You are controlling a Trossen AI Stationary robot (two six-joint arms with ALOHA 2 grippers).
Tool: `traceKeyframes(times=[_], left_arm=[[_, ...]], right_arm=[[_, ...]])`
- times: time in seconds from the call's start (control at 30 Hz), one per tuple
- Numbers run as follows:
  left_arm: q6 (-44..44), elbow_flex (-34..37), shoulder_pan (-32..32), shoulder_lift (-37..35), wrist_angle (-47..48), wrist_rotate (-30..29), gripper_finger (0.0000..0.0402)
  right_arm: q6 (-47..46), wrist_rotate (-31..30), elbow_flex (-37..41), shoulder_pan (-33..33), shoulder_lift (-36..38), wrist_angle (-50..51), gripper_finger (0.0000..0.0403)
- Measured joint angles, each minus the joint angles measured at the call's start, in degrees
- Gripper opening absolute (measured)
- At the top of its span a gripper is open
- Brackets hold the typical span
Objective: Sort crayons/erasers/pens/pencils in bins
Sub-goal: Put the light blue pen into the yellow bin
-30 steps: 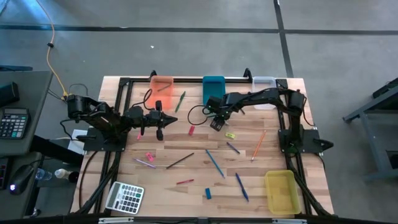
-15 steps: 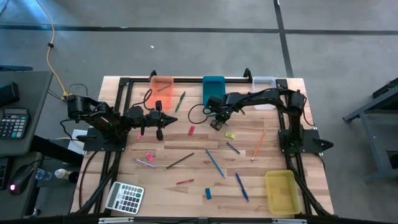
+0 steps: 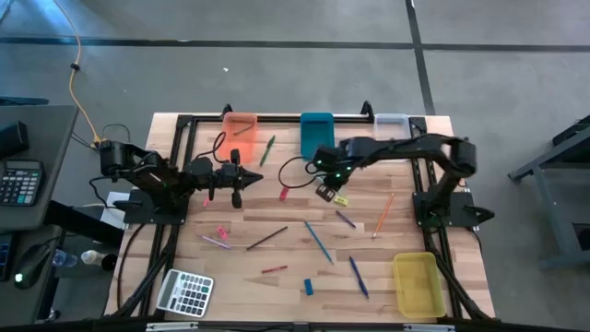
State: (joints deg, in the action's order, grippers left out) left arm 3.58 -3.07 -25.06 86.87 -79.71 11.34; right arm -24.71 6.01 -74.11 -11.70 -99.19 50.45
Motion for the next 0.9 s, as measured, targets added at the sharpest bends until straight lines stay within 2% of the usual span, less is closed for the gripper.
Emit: traceKeyframes(times=[0.23,0.4,0.63,0.8,0.9], left_arm=[[-0.4,0.0,0.0,0.0,-0.2,0.0,0.0000],[-0.4,0.0,0.0,0.0,-0.2,0.0,0.0000],[-1.3,0.0,0.0,0.0,-0.2,0.0,0.0000],[-1.4,0.0,0.0,0.0,-0.3,0.0,0.0000],[-1.5,0.0,0.0,0.0,-0.3,0.0,0.0000]], right_arm=[[-6.3,-8.5,-0.1,-0.8,10.0,10.4,0.0009],[-15.8,-9.7,-0.1,1.5,15.3,20.1,0.0009],[-36.5,-6.6,-0.1,16.0,18.4,26.5,0.0003],[-54.2,1.0,-0.1,28.7,18.6,27.7,0.0002],[-64.8,2.1,-0.1,36.0,18.6,26.7,0.0002]])
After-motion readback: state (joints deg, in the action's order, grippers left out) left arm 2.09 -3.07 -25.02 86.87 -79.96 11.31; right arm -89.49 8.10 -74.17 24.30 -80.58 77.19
